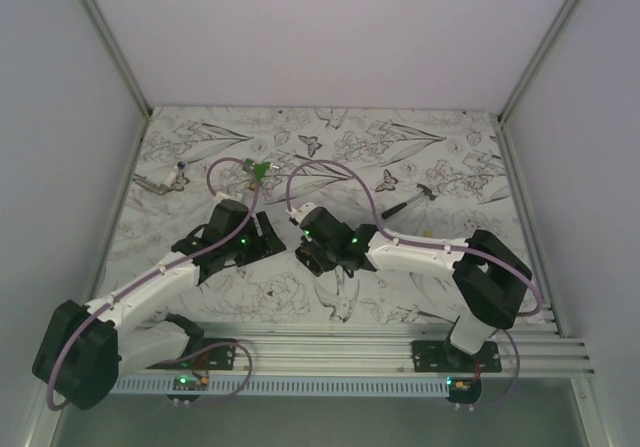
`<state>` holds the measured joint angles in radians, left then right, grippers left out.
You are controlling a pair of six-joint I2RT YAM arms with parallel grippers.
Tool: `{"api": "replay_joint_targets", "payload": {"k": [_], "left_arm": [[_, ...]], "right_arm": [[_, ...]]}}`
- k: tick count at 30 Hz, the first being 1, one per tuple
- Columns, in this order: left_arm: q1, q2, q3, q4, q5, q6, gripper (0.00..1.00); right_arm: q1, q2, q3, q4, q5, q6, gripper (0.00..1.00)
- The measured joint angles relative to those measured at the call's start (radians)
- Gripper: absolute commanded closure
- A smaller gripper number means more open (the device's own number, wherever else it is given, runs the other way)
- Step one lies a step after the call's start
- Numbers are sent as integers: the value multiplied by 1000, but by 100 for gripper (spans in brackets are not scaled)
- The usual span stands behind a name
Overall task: Snap on the fuse box
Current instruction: Install the fuse at the fuse box base.
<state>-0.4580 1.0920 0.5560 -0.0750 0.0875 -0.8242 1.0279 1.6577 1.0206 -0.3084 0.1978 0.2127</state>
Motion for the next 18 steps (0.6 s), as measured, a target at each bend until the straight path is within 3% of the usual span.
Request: {"api": "replay_joint_targets", "payload": {"k": [18], "left_arm": [[13,41,0,-3,16,6,22]], "right_arm": [[-10,53,55,-27,-16,-21,88]]}}
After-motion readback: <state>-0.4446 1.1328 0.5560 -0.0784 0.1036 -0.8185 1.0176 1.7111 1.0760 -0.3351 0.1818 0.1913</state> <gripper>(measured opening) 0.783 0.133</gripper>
